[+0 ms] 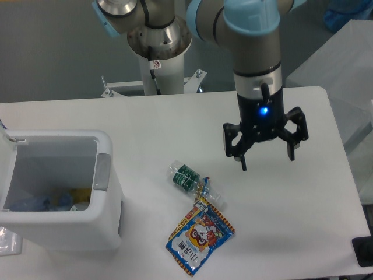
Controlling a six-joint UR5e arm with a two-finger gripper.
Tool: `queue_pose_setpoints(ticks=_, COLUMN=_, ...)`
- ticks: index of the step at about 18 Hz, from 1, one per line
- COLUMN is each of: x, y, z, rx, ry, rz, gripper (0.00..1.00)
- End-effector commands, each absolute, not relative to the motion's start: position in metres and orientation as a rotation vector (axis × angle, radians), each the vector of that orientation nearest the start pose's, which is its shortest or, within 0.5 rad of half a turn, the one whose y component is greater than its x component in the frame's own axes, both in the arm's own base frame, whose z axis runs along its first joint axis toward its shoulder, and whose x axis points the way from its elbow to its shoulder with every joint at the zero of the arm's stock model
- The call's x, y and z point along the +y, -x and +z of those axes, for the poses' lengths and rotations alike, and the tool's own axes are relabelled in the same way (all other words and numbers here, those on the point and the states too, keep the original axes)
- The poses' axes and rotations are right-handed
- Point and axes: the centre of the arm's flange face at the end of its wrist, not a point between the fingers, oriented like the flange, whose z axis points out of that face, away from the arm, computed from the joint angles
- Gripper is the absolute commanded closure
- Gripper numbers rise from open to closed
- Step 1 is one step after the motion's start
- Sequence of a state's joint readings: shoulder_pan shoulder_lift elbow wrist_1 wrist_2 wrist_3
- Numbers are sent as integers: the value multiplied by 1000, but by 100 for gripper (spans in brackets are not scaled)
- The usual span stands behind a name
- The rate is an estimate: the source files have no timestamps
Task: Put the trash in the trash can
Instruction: 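Move the open gripper down toward the colorful snack bag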
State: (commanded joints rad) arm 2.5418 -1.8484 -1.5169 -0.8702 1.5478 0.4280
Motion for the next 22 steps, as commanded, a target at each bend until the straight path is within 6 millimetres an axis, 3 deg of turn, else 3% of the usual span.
queue_pose_setpoints(ticks=8, x=485, y=437, z=381, rx=-692, ry=2711, rz=396, gripper=0)
queue_pose_setpoints(ticks=15, x=498, y=413, z=330, rx=-386, ry=2941, rz=508, gripper=0)
queue_pose_setpoints(ticks=17, x=514, y=397, z=320, rx=-327, ry=2976, rz=552, gripper=0)
queue_pose_setpoints(ticks=22, x=528, y=391, z=297, rx=-308, ry=2969, rz=560, gripper=0)
